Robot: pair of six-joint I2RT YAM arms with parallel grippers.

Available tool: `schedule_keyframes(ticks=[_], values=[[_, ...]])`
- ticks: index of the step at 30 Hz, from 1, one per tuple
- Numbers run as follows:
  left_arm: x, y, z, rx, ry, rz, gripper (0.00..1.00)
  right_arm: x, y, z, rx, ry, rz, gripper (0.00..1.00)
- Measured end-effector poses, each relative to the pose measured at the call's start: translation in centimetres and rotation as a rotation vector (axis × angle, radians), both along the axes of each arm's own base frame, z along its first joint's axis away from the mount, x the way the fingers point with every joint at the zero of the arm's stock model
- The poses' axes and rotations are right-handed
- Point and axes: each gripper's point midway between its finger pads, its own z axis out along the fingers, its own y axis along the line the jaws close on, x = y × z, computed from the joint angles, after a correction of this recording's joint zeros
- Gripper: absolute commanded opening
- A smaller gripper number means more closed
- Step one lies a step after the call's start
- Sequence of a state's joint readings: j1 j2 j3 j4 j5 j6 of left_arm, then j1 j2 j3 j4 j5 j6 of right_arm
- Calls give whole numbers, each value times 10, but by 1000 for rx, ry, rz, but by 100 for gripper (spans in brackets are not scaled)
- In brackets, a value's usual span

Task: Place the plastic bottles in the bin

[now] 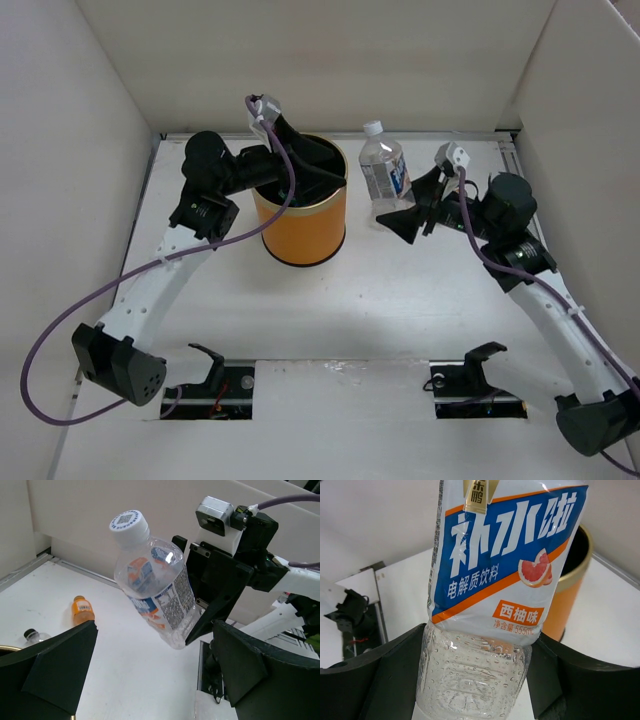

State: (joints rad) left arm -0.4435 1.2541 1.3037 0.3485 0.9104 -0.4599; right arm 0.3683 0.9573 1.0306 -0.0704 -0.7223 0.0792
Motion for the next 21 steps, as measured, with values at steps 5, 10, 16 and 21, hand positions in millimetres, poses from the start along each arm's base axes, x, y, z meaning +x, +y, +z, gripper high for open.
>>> schedule_keyframes(ticks=[5, 10, 16, 21], values=[[-3, -2, 3, -10, -4, -27, 100, -12, 33, 13, 13, -20, 95, 0], [-6, -3, 3, -13, -4, -50, 100, -20, 61, 25, 25, -37, 158, 0], [-10, -3, 6, -21, -11, -73, 100, -23, 90, 30, 30, -41, 202, 0], [-15, -4, 4, -22, -7, -101, 62, -24, 108, 25, 24, -28, 226, 1]])
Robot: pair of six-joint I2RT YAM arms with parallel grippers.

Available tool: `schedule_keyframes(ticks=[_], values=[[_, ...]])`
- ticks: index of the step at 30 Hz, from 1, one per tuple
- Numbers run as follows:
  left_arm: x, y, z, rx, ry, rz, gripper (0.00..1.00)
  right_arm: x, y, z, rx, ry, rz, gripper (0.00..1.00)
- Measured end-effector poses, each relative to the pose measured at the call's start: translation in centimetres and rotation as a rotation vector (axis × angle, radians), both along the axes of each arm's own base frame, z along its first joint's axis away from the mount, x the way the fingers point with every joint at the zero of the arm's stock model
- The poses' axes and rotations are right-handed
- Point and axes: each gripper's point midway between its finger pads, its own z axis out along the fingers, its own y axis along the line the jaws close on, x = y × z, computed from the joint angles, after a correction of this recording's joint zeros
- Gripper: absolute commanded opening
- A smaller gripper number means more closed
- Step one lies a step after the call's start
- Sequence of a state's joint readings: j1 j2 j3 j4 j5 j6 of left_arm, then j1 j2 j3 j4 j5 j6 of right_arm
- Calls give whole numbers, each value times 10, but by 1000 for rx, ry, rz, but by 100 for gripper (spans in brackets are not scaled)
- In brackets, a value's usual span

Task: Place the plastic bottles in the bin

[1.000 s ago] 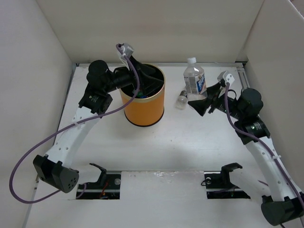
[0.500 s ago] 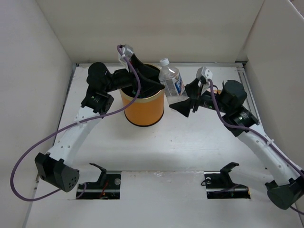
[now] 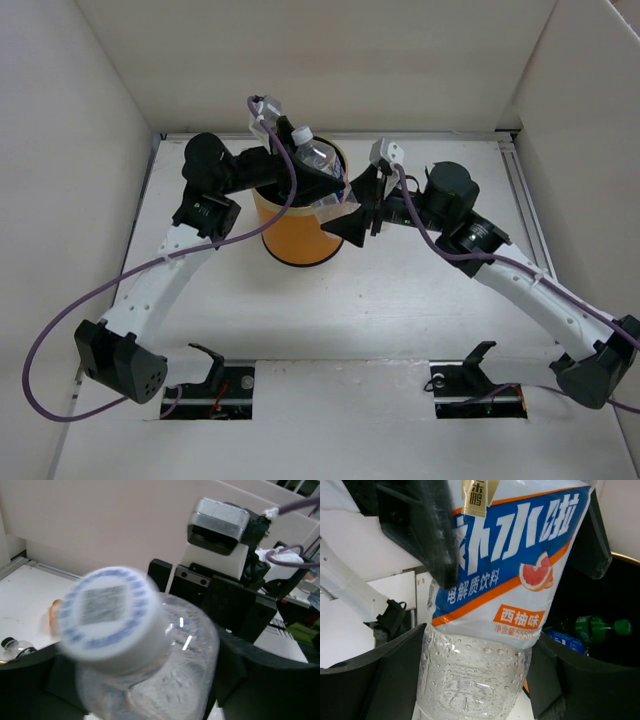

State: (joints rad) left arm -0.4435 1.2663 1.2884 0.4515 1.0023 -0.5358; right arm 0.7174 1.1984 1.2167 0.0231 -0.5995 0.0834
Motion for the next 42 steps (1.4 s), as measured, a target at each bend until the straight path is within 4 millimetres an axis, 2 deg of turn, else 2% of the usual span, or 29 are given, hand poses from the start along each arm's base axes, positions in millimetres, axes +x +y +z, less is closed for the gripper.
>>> schedule_keyframes(ticks=[1, 4, 5, 6, 7, 9, 10, 11, 14, 18, 21, 24, 25, 27, 29, 30, 33, 38, 42], values=[[0, 0, 0, -1, 3, 2, 42, 0, 2, -1, -2, 1, 2, 1], [-5, -1, 0, -1, 2, -23, 21, 3, 2, -1, 1, 1, -9, 14], [-6, -2, 1, -2, -2, -28, 7, 3, 2, -1, 2, 2, -11, 25], [-6, -2, 0, 0, -6, -29, 4, 4, 2, -1, 3, 2, -15, 45], [-6, -2, 0, 0, -5, -23, 4, 4, 1, -1, 3, 5, -20, 99], [1, -1, -1, 2, 4, 19, 7, 7, 0, -1, 6, 4, -46, 100], [7, 0, -2, 1, 17, 53, 5, 6, -2, 0, 9, 3, -51, 100], [19, 2, -4, -2, 56, 125, 1, 11, -6, 0, 12, 0, -87, 100], [57, 14, -5, 0, 146, 363, 1, 32, -30, -2, 2, 18, -234, 100], [129, 65, 7, -4, 154, 758, 1, 55, -74, -12, -27, 47, -445, 100], [170, 101, 2, 19, 143, 971, 3, 60, -98, -24, -47, 65, -538, 100], [205, 122, -23, 81, 159, 1119, 25, 63, -114, -36, -72, 83, -601, 100], [214, 126, -36, 115, 170, 1161, 44, 64, -119, -39, -80, 90, -622, 100], [229, 126, -64, 181, 201, 1185, 72, 68, -132, -44, -98, 103, -671, 100], [238, 126, -89, 247, 226, 1193, 95, 74, -146, -47, -109, 113, -725, 100], [240, 125, -98, 272, 237, 1193, 100, 77, -153, -49, -115, 119, -751, 100], [240, 125, -108, 301, 252, 1188, 100, 87, -174, -57, -138, 141, -831, 100], [227, 125, -86, 269, 222, 1165, 100, 110, -212, -85, -199, 253, -1029, 100], [203, 132, -55, 226, 189, 1162, 100, 134, -245, -118, -251, 404, -1211, 100]])
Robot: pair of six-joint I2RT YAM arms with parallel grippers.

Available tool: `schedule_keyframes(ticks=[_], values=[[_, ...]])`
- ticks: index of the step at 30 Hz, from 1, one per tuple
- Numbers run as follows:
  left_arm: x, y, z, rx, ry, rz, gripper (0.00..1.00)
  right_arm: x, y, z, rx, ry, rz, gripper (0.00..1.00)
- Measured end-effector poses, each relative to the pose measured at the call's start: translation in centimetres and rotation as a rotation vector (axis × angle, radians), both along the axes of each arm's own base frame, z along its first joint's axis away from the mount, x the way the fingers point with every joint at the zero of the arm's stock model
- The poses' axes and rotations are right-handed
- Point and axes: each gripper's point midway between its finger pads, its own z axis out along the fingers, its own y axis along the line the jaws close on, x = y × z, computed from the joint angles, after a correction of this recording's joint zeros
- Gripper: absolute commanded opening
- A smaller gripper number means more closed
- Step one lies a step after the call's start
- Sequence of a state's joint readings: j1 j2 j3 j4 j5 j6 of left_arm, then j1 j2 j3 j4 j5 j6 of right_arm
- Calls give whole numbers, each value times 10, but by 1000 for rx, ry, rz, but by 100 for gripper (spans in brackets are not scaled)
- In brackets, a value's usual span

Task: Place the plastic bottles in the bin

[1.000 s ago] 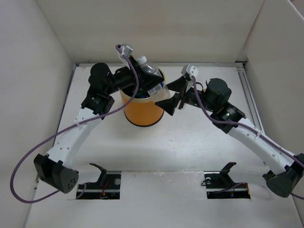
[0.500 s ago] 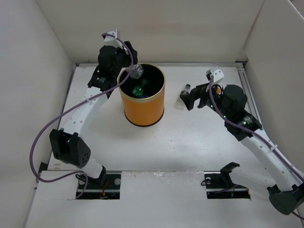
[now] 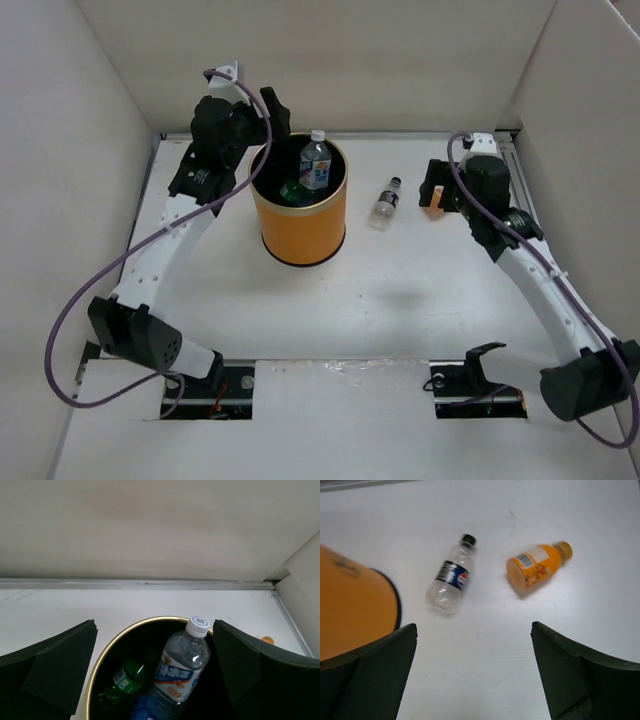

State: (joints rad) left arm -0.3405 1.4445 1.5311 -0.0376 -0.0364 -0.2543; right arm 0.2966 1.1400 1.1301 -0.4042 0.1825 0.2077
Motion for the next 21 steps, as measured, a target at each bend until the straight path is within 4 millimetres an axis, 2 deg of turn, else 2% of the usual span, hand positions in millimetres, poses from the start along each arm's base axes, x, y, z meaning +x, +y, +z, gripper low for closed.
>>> schedule_keyframes(ticks=[5, 7, 10, 12, 14, 17, 21], values=[[-47, 23, 56, -44, -125, 36, 100, 24, -38, -52, 23, 188, -234, 100], [-66, 31, 80, -63, -184, 57, 100, 33, -47, -70, 30, 265, -314, 100], [-81, 39, 96, -75, -227, 78, 100, 51, -51, -91, 68, 343, -401, 99], [-81, 40, 96, -76, -226, 89, 100, 58, -54, -105, 111, 379, -442, 99], [-73, 39, 88, -65, -198, 99, 100, 63, -58, -119, 153, 415, -487, 97], [-55, 33, 66, -36, -134, 102, 100, 71, -65, -133, 192, 468, -557, 97], [-42, 27, 37, 0, -52, 94, 100, 96, -65, -137, 236, 478, -601, 96]])
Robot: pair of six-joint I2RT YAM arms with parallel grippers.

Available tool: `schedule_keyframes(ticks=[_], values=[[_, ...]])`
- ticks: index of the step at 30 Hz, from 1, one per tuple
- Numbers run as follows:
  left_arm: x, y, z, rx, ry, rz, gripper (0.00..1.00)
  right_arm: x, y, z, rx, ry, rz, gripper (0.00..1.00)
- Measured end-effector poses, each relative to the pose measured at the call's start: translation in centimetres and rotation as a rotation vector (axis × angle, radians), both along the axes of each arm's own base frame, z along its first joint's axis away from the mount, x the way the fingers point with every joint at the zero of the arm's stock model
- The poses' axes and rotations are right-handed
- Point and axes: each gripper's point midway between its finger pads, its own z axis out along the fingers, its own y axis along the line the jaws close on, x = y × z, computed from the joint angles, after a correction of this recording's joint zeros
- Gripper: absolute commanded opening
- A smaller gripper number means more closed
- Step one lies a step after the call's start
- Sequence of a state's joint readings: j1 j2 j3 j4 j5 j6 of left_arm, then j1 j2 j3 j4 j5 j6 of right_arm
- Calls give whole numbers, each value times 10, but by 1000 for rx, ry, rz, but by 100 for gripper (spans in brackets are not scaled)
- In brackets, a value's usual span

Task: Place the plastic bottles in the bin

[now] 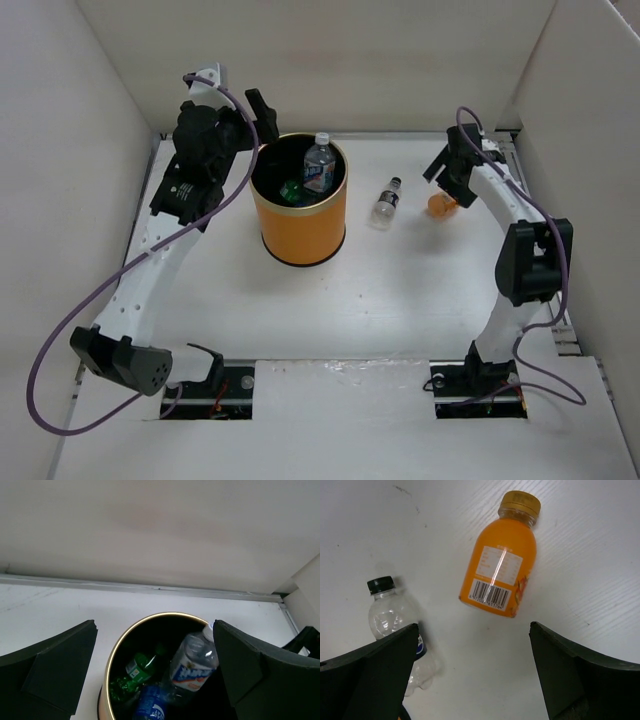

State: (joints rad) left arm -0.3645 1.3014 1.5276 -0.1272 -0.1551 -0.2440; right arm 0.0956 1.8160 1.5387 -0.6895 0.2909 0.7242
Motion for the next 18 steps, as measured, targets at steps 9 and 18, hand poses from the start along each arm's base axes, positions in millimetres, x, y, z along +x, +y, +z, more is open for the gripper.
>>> schedule_keyframes(ticks=[9, 18], values=[[-2, -3, -1, 0, 7, -22, 100, 23, -1, -33, 33, 65, -43, 96], [-3, -3, 3, -2, 2, -22, 100, 17, -5, -63, 38, 133, -64, 94]])
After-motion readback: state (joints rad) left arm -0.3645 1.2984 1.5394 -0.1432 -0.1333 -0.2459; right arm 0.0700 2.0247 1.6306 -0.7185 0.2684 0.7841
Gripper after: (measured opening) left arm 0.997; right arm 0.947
